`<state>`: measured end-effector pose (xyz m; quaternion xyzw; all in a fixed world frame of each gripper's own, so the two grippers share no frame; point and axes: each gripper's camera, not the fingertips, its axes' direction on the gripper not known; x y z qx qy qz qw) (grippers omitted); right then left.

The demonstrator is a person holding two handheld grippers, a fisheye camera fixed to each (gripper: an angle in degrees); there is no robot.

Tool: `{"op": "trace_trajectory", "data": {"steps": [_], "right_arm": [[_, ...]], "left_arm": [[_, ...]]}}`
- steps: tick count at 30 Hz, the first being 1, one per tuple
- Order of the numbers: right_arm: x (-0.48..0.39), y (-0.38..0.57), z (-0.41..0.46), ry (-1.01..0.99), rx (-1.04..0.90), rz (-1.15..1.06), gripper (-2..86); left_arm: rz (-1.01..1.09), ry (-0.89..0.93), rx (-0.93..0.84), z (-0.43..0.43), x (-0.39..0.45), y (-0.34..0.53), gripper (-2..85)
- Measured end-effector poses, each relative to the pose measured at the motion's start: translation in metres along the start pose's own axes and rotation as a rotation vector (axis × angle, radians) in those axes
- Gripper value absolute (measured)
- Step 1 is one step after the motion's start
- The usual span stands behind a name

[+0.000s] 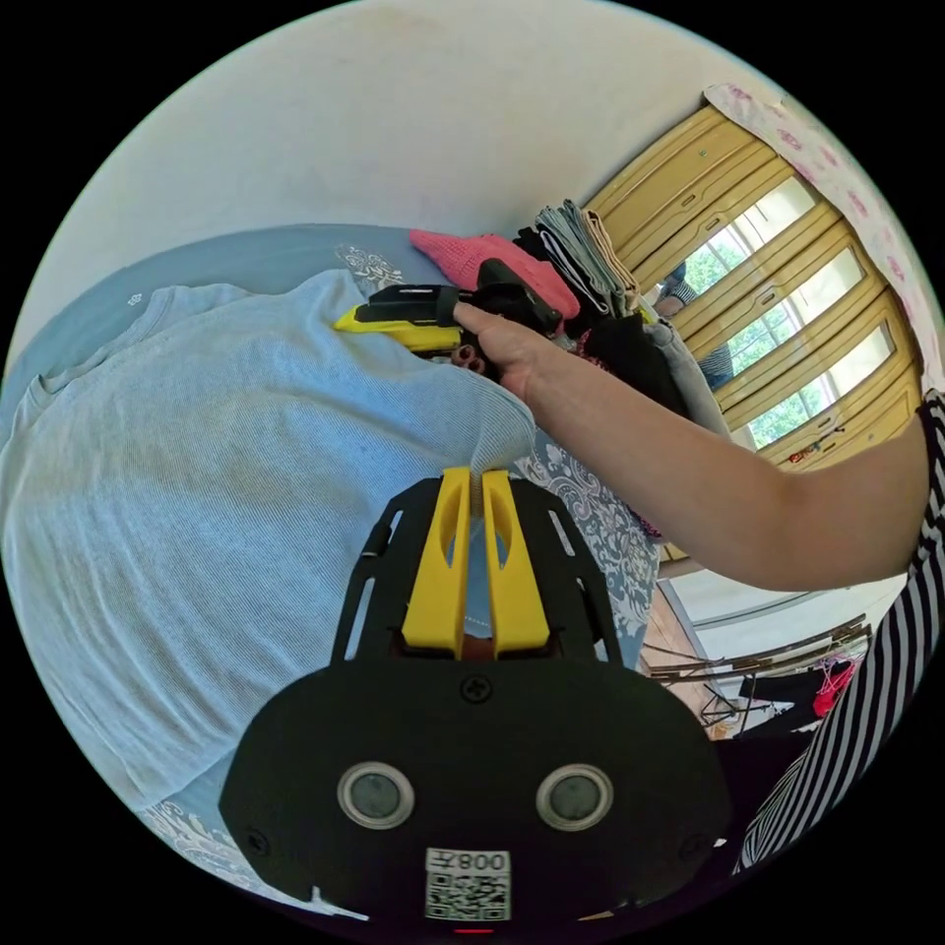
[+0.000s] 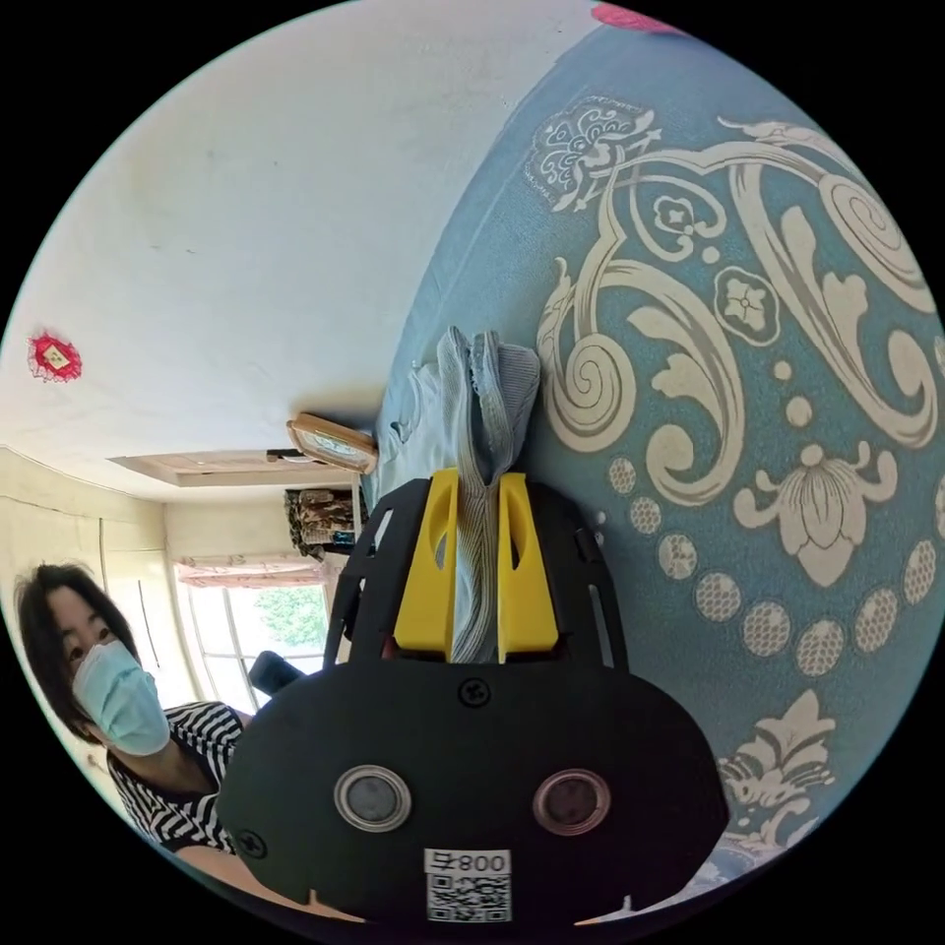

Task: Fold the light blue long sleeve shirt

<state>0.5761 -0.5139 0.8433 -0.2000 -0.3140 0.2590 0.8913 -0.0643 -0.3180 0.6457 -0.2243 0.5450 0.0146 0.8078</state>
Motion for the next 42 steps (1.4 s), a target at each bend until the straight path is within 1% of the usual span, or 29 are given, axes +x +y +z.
{"op": "trace_trajectory", "data": {"steps": [4,6,12,18,20,24,26,30,32,38,42], "right_arm": [[-0.027,0.003,0.023,-0.053,0.030,-0.025,3.6],[-0.044,0.004,0.036,-0.072,0.043,-0.047,4.8],[-0.122,0.003,0.095,-0.113,0.055,-0.169,4.7],[-0.211,-0.003,0.193,-0.141,-0.004,-0.301,1.3],[-0.243,-0.006,0.242,-0.143,-0.045,-0.342,0.8],[-0.285,-0.009,0.324,-0.150,-0.128,-0.381,0.7],[-0.311,-0.008,0.381,-0.119,-0.185,-0.405,0.9],[-0.342,-0.003,0.464,-0.037,-0.269,-0.440,2.0],[-0.356,0.001,0.513,0.016,-0.309,-0.447,4.4],[-0.379,0.009,0.612,0.149,-0.363,-0.443,6.8],[-0.393,0.015,0.656,0.224,-0.380,-0.467,7.2]], "left_arm": [[-0.012,0.032,0.032,-0.021,-0.016,0.024,2.0],[-0.023,0.050,0.057,-0.034,-0.026,0.037,2.0],[-0.095,0.131,0.209,-0.101,-0.068,0.086,2.0],[-0.218,0.145,0.404,-0.188,-0.125,0.157,2.0],[-0.292,0.124,0.476,-0.222,-0.152,0.193,2.1],[-0.399,0.061,0.553,-0.267,-0.192,0.247,2.1],[-0.470,0.050,0.598,-0.290,-0.219,0.283,2.1],[-0.575,0.035,0.641,-0.316,-0.257,0.336,2.1],[-0.650,0.054,0.678,-0.329,-0.284,0.370,2.2],[-0.799,0.092,0.720,-0.349,-0.337,0.438,2.2],[-0.855,0.126,0.753,-0.359,-0.361,0.469,2.2]]}}
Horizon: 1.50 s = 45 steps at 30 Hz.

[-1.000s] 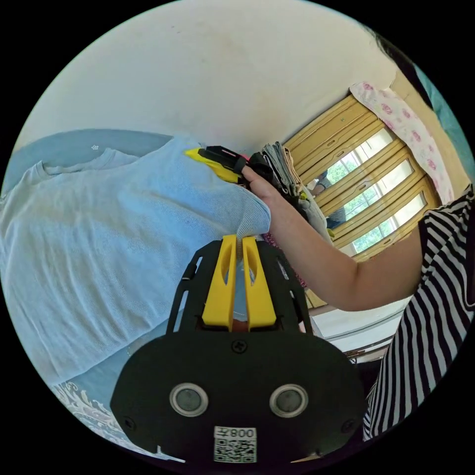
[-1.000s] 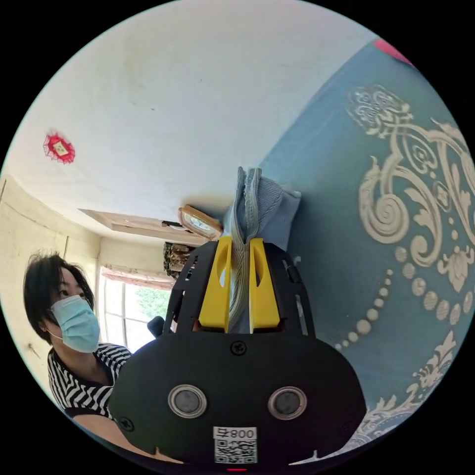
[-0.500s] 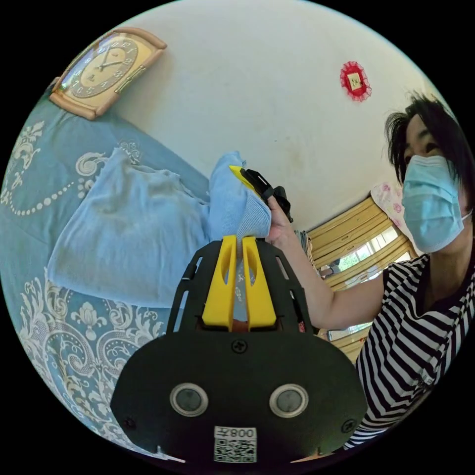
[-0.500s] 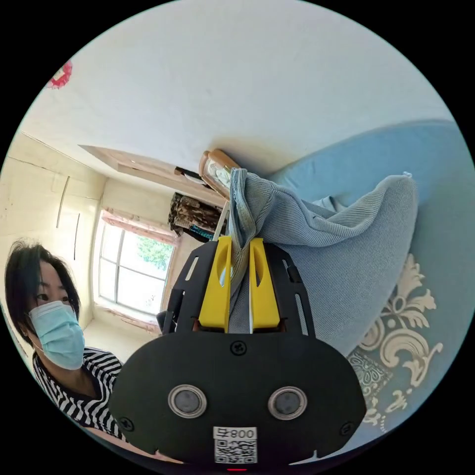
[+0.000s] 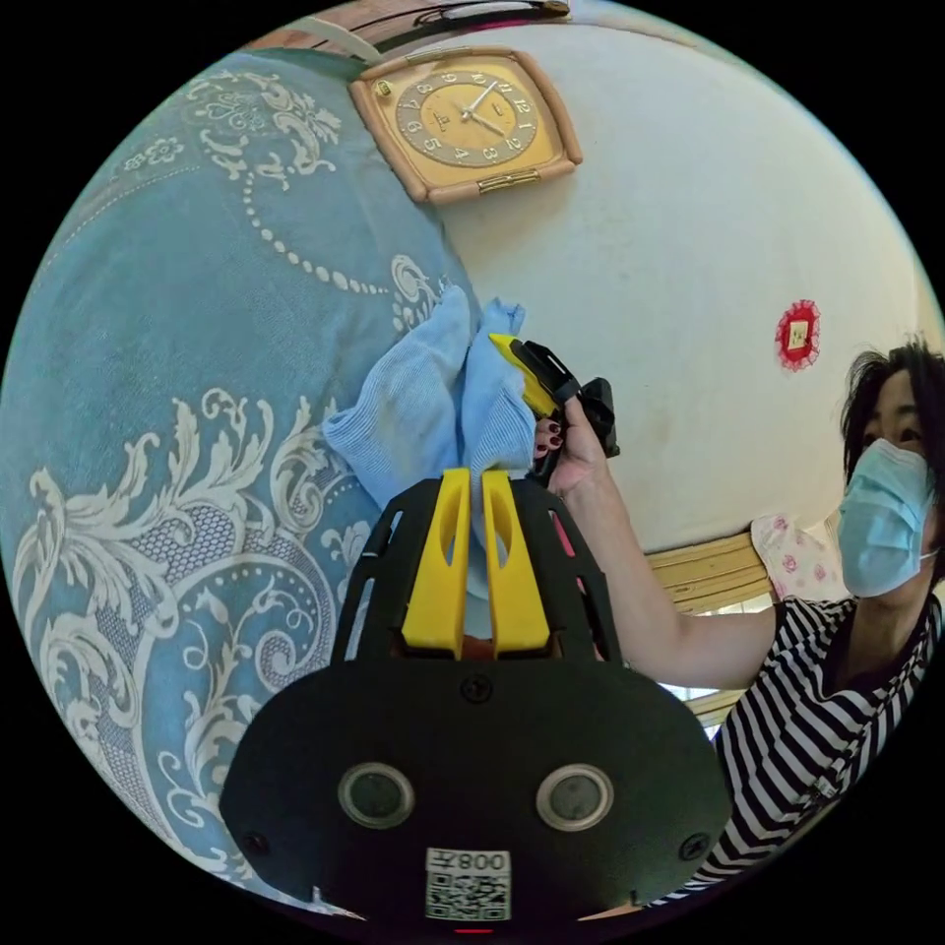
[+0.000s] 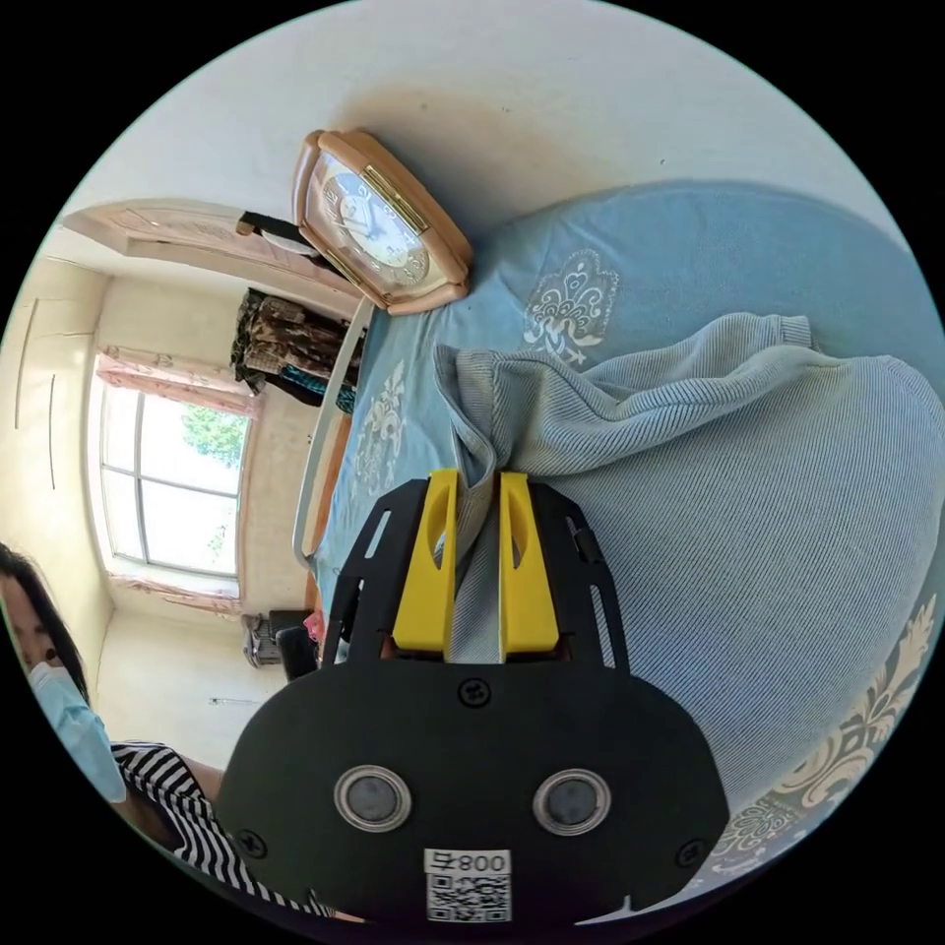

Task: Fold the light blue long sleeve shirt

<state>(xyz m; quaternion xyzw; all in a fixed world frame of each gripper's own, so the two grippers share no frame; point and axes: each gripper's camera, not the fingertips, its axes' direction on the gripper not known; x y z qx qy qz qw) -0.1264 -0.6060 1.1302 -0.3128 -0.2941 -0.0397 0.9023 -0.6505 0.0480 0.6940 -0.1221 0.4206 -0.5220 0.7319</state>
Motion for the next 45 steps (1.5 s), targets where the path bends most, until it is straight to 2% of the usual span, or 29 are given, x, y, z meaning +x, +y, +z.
{"op": "trace_trajectory", "data": {"steps": [8,15,19,24,26,28,33,37,40,42,45], "right_arm": [[-0.044,-0.031,0.057,0.075,-0.028,-0.078,9.1],[-0.063,-0.028,0.057,-0.066,0.094,-0.126,7.4],[-0.082,-0.028,0.065,-0.051,0.121,-0.218,2.1],[-0.096,-0.044,0.121,0.137,-0.100,-0.243,0.5],[-0.094,-0.046,0.140,0.179,-0.137,-0.238,0.3],[-0.090,-0.047,0.144,0.140,-0.127,-0.221,0.2],[-0.083,-0.040,0.143,0.061,-0.087,-0.214,0.1],[-0.073,-0.029,0.142,-0.024,-0.033,-0.201,0.1],[-0.063,-0.022,0.140,-0.084,-0.009,-0.175,0.1],[-0.060,-0.017,0.136,-0.094,0.020,-0.172,0.1],[-0.060,-0.007,0.128,-0.087,0.040,-0.189,0.1]], "left_arm": [[-0.095,0.016,0.033,-0.046,-0.051,-0.018,2.2],[-0.126,-0.037,0.127,-0.088,-0.065,-0.013,1.1],[0.011,-0.088,0.178,-0.107,-0.046,-0.013,0.4],[0.206,-0.195,0.036,-0.090,-0.026,-0.032,0.3],[0.231,-0.316,0.002,-0.081,-0.029,-0.041,0.3],[0.186,-0.398,-0.016,-0.079,-0.039,-0.045,0.4],[0.130,-0.356,0.017,-0.090,-0.044,-0.040,1.2],[0.311,-0.394,0.064,-0.097,-0.019,-0.045,4.9],[0.398,-0.486,-0.004,-0.084,-0.012,-0.061,6.2],[0.384,-0.608,-0.085,-0.071,-0.016,-0.068,4.4],[0.382,-0.590,-0.056,-0.078,-0.015,-0.068,2.7]]}}
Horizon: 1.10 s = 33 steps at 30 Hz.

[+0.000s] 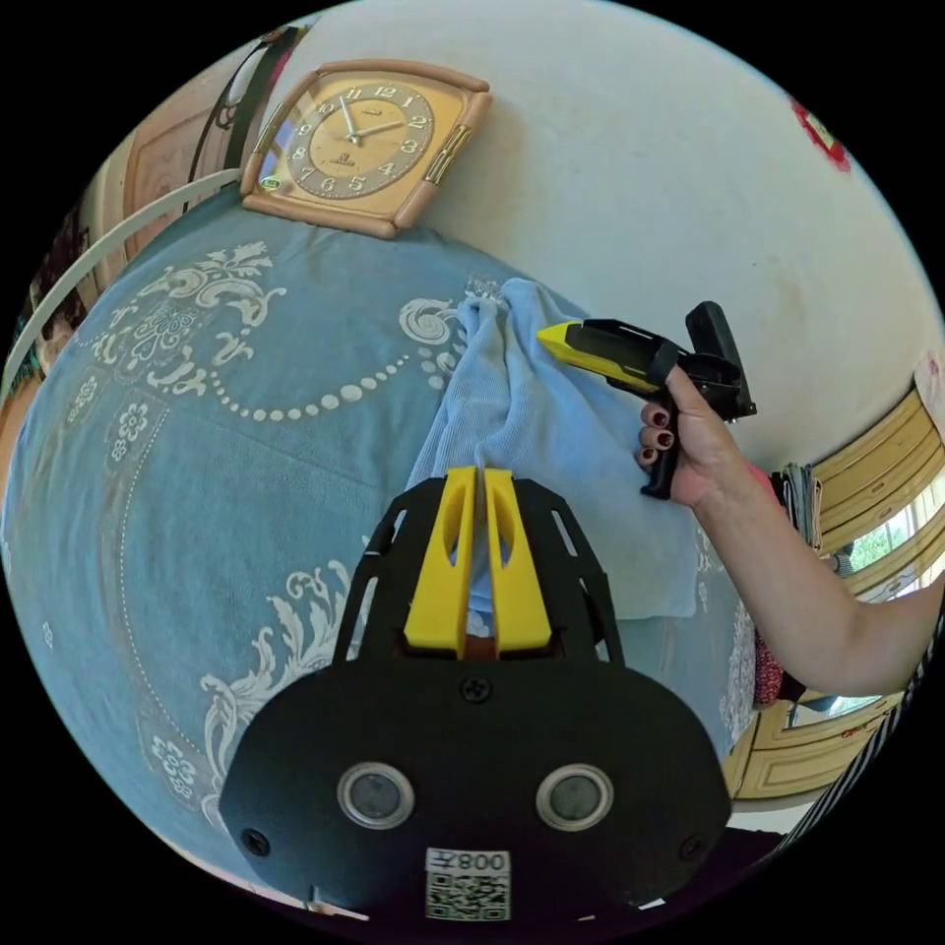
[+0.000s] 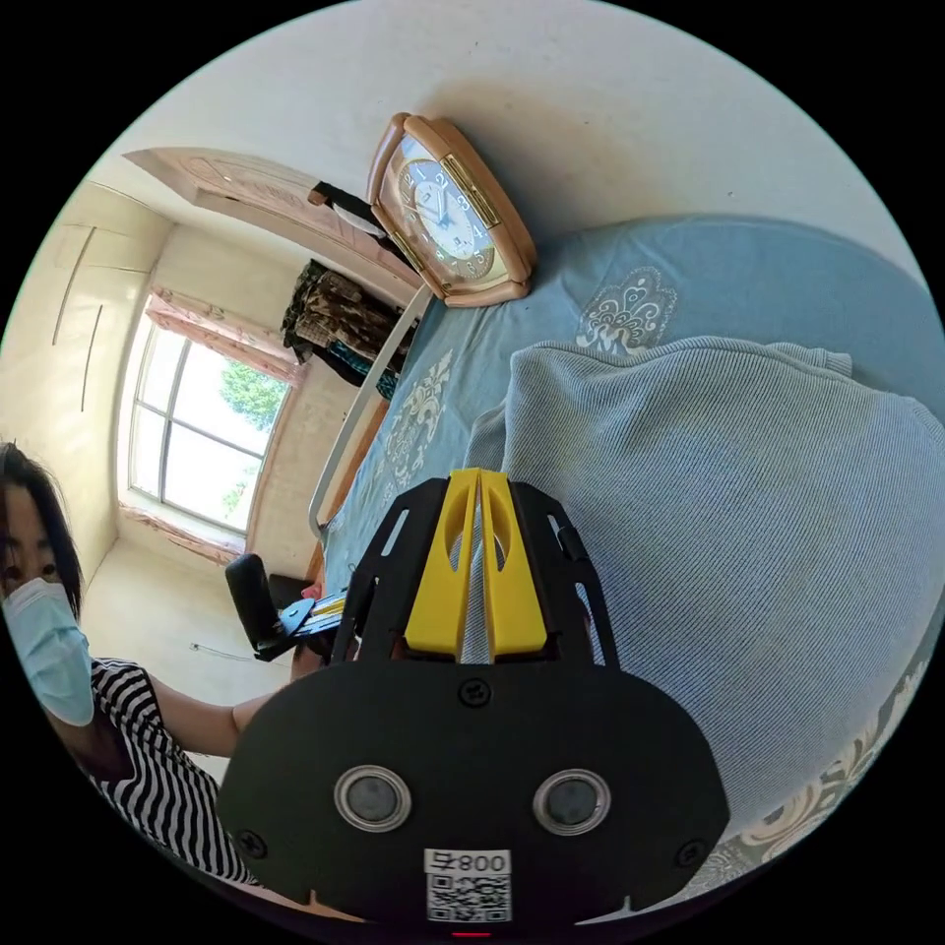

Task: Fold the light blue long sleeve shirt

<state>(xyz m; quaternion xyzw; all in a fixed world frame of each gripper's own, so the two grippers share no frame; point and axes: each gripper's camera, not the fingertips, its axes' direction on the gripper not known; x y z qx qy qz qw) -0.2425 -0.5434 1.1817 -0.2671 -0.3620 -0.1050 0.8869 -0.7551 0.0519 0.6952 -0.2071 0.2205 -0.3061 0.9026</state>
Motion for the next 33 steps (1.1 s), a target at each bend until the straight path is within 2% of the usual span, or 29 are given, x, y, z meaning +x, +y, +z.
{"op": "trace_trajectory", "data": {"steps": [3,8,12,16,20,25,26,30,33], "right_arm": [[0.001,0.008,-0.004,0.098,-0.018,-0.002,0.1],[0.021,0.027,0.004,0.198,-0.110,0.053,0.2],[0.048,0.042,-0.010,0.041,-0.089,0.149,0.6],[0.045,0.080,-0.056,-0.049,0.012,0.073,2.4],[0.053,0.162,-0.123,-0.039,0.082,0.106,10.4],[0.087,0.279,-0.177,-0.090,0.135,0.328,11.7],[0.094,0.298,-0.182,-0.091,0.094,0.391,13.6],[0.106,0.340,-0.192,-0.110,0.042,0.449,15.7],[0.116,0.365,-0.201,-0.201,0.079,0.478,15.3]], "left_arm": [[-0.029,0.005,0.059,-0.014,-0.005,0.006,2.0],[-0.111,0.012,0.014,0.003,-0.020,0.015,2.0],[-0.154,0.061,0.016,0.004,-0.029,0.015,2.5],[-0.177,0.091,0.081,-0.020,-0.037,0.024,4.5],[-0.260,0.240,0.034,-0.031,-0.050,0.051,9.4],[-0.386,0.455,-0.121,-0.009,-0.050,0.083,13.1],[-0.397,0.492,-0.143,-0.002,-0.047,0.087,13.4],[-0.435,0.600,-0.164,0.015,-0.037,0.090,13.8],[-0.451,0.676,-0.207,0.033,-0.028,0.089,14.3]]}}
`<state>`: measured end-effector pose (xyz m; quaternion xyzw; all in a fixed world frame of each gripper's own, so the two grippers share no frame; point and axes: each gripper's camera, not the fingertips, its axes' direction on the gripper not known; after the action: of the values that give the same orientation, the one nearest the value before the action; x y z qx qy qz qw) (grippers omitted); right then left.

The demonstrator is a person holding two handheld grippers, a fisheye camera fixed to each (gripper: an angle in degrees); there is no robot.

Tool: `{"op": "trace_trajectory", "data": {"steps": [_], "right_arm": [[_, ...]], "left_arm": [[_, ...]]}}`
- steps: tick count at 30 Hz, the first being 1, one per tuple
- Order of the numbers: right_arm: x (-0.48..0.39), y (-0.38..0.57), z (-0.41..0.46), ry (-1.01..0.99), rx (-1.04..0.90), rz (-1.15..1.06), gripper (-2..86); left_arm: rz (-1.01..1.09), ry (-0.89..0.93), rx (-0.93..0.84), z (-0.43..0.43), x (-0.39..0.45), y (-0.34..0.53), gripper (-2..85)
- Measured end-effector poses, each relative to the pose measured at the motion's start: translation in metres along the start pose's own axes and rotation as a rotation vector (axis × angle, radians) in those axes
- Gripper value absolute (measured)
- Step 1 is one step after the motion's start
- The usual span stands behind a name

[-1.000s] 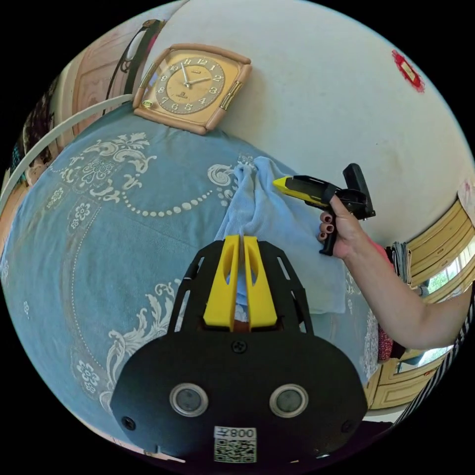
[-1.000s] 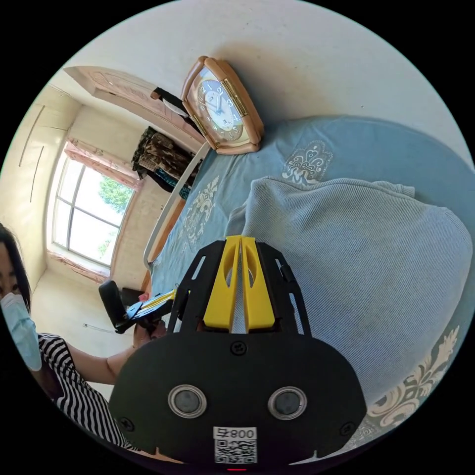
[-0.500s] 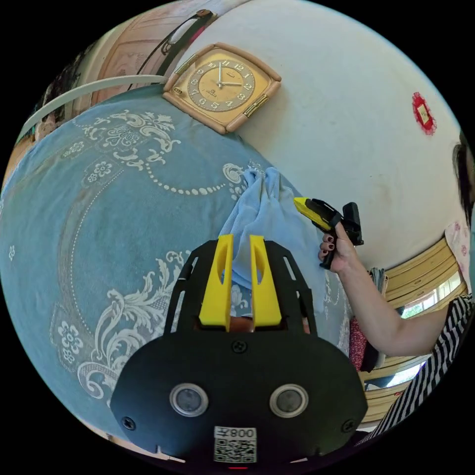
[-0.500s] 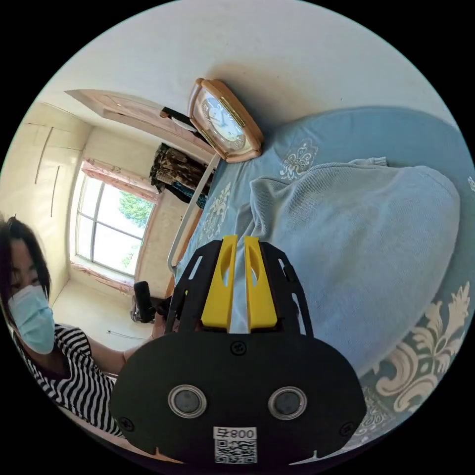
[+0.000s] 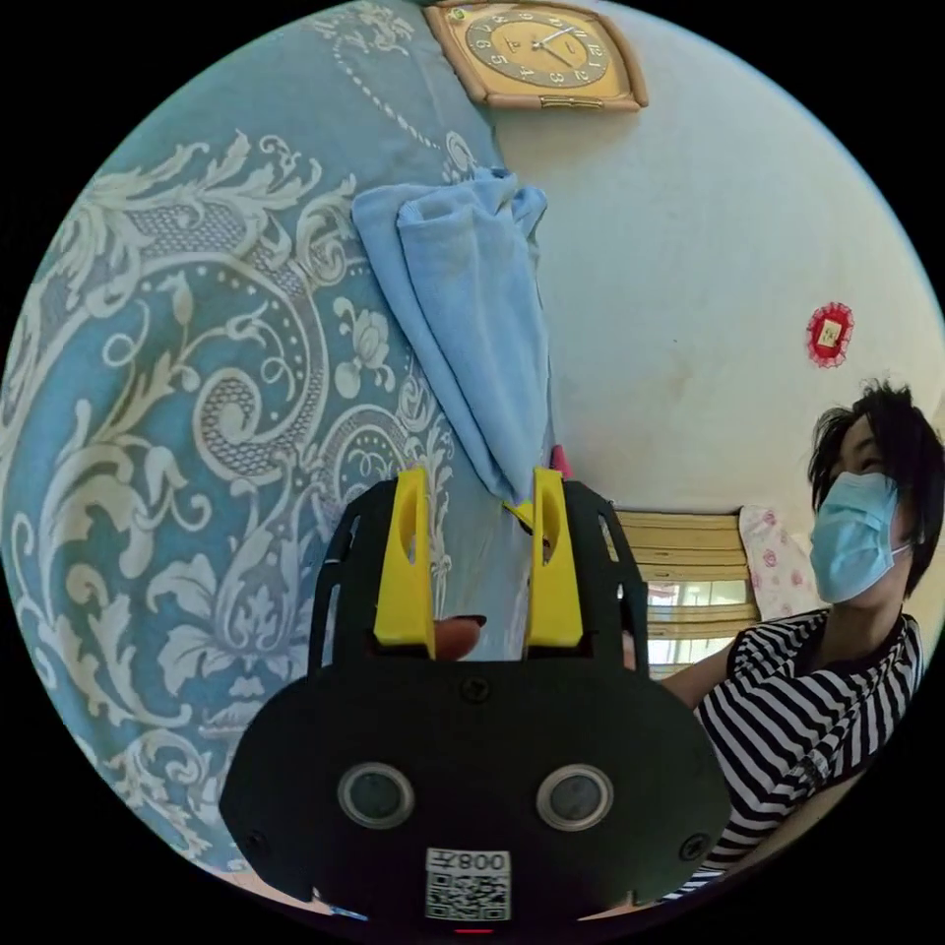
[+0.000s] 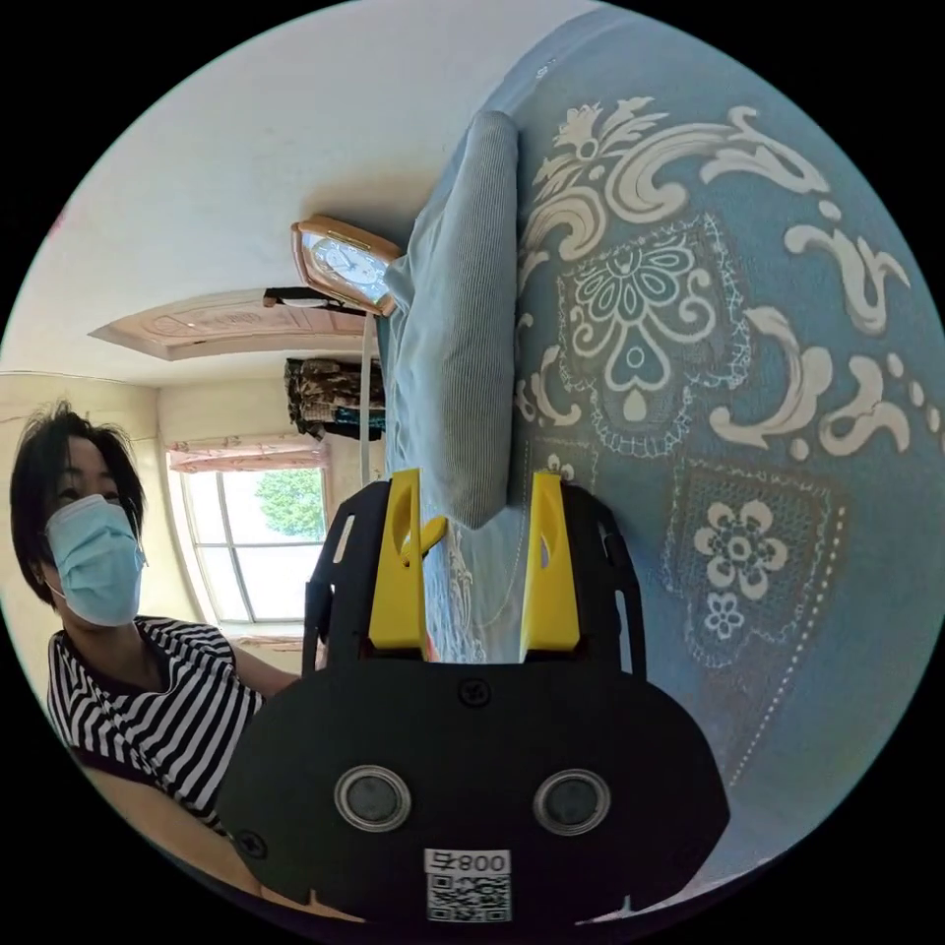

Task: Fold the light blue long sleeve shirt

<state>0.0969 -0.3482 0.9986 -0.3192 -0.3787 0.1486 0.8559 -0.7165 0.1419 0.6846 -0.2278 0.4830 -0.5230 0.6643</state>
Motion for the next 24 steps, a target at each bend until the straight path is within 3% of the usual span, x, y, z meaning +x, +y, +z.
{"op": "trace_trajectory", "data": {"steps": [9,13,19,24], "right_arm": [[0.021,0.029,-0.041,-0.075,-0.092,0.014,5.5],[0.017,0.051,-0.086,-0.199,-0.068,0.015,3.7],[0.002,0.072,-0.145,-0.194,-0.082,-0.015,2.7],[0.002,0.095,-0.194,-0.200,-0.072,0.005,2.4]], "left_arm": [[-0.026,0.094,-0.026,0.040,0.013,0.002,14.9],[-0.071,0.182,0.072,0.050,0.020,0.008,16.1],[-0.184,0.307,0.358,0.056,0.026,0.014,15.9],[-0.251,0.279,0.392,0.076,0.039,0.012,9.6]]}}
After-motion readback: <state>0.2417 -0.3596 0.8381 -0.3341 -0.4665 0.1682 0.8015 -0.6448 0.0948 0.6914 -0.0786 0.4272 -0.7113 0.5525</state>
